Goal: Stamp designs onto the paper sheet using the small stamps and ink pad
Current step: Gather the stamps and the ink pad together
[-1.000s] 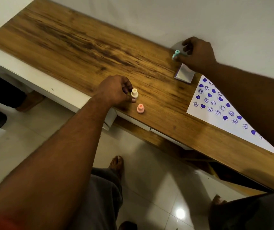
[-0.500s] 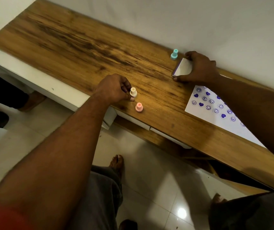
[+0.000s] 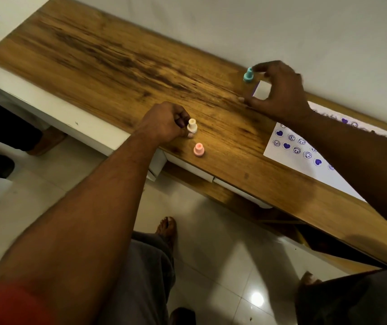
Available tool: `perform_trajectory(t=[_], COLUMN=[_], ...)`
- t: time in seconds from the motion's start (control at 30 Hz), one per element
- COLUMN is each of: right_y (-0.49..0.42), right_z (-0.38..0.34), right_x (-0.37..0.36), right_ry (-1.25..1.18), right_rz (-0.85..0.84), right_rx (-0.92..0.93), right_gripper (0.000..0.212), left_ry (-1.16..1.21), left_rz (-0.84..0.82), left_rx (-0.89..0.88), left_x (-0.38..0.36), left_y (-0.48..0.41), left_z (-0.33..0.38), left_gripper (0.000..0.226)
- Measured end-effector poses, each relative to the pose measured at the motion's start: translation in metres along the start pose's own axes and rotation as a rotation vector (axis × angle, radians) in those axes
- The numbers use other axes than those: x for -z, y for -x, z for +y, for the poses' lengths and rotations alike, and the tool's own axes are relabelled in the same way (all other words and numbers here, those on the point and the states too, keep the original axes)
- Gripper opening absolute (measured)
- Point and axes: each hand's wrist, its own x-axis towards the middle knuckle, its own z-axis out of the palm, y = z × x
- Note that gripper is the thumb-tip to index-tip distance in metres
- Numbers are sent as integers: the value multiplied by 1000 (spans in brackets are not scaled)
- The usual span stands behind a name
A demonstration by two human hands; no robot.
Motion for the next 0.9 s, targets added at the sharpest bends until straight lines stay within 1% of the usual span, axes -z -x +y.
perform_trajectory(t=[0.03, 0.07, 0.13, 0.2, 0.33, 0.4, 0.57, 0.63, 0.73, 0.9], right_y=[2, 4, 8, 8, 4, 3, 0, -5, -16, -33], right_z=[-12, -26, -52, -68, -85, -89, -95, -90, -71, -33], right_x=[-2, -5, -15, -28, -47, -55, -71, -72, -68, -56], right_ry=[-53, -100, -136, -124, -115, -114, -80, -76, -42, 72], right_rz=[-24, -86, -233, -321, -367, -364, -335, -303, -234, -106], right_rx=[73, 124, 156, 164, 156, 155, 166, 109, -16, -173], right_gripper=[71, 63, 53, 52, 51, 50, 32, 32, 39, 41], left_ry=[30, 57, 85, 89, 48, 28, 11, 8, 15, 27], left_rz=[26, 57, 113, 145, 160, 151, 89, 35, -31, -91], left_rx=[-12, -26, -42, -41, -10, 14, 38, 15, -69, -138], left_x=[-3, -5, -9, -9, 3, 10, 12, 11, 9, 4], left_y=[0, 1, 3, 4, 6, 7, 10, 10, 11, 12], left_z=[2, 4, 9, 10, 2, -4, -9, -7, -5, -7], left_gripper=[44, 49, 62, 70, 66, 63, 48, 37, 20, 17])
